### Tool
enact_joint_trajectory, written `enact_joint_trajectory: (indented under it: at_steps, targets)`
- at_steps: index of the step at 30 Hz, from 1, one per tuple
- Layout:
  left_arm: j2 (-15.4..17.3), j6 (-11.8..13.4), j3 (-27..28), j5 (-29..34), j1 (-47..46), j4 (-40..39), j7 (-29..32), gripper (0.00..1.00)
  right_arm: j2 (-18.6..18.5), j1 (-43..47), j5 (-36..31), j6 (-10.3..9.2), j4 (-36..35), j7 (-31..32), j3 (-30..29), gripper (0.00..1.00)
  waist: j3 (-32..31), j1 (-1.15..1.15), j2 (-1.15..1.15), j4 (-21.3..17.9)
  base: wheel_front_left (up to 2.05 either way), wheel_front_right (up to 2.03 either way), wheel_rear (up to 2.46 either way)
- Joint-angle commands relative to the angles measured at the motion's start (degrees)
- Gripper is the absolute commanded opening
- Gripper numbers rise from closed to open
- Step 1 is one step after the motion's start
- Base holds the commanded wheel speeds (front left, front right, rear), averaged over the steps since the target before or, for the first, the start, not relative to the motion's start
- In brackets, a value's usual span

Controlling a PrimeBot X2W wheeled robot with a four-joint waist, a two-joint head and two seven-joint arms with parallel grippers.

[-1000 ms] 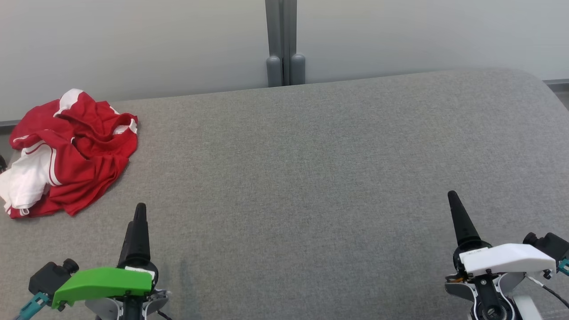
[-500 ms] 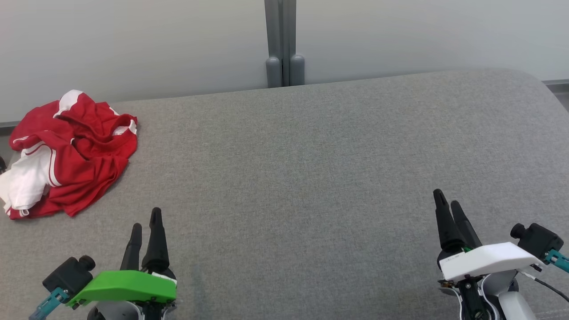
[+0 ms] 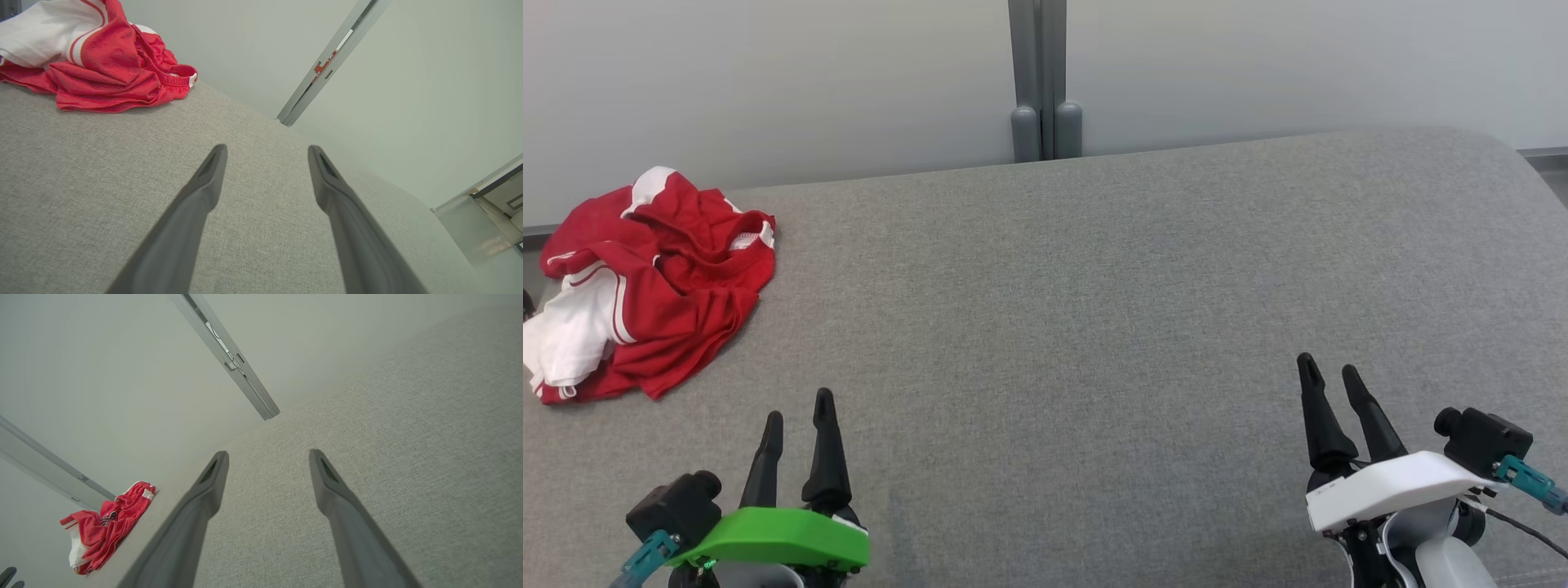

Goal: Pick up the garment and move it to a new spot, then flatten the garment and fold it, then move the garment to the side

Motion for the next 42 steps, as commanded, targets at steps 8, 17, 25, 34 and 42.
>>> enact_joint_trajectory:
  at_steps: [8, 17, 25, 34, 42]
  targets:
    - [0.5, 0.0, -0.3, 6.3, 1.2, 0.1, -1.6, 1.00, -0.3, -0.1, -7.5, 0.02, -0.1, -1.7, 0.4, 1.00, -0.1, 0.00, 0.00, 0.0, 0.00, 0.00, 0.00]
    - [0.5, 0.4, -0.5, 10.9, 1.7, 0.8, -2.9, 1.00, -0.4, -0.2, -13.3, 0.02, 0.0, -3.0, 1.0, 1.00, -0.3, 0.00, 0.00, 0.1, 0.00, 0.00, 0.00]
    - [0.6, 0.9, -0.9, 14.9, 2.0, 1.0, -4.0, 1.00, -0.4, 0.1, -17.9, 0.03, 0.2, -4.1, 1.3, 1.00, -0.4, 0.00, 0.00, 0.2, 0.00, 0.00, 0.00]
    - [0.6, 0.9, -1.3, 18.2, 2.4, 1.8, -5.1, 1.00, -0.5, 0.2, -22.1, 0.02, 0.9, -5.2, 1.4, 1.00, -0.6, 0.00, 0.00, 0.2, 0.00, 0.00, 0.00]
    - [0.6, 1.6, -1.9, 20.0, 2.7, 3.2, -6.0, 1.00, -0.5, 0.1, -25.5, 0.03, 1.1, -6.1, 1.7, 1.00, -0.7, 0.00, 0.00, 0.2, 0.00, 0.00, 0.00]
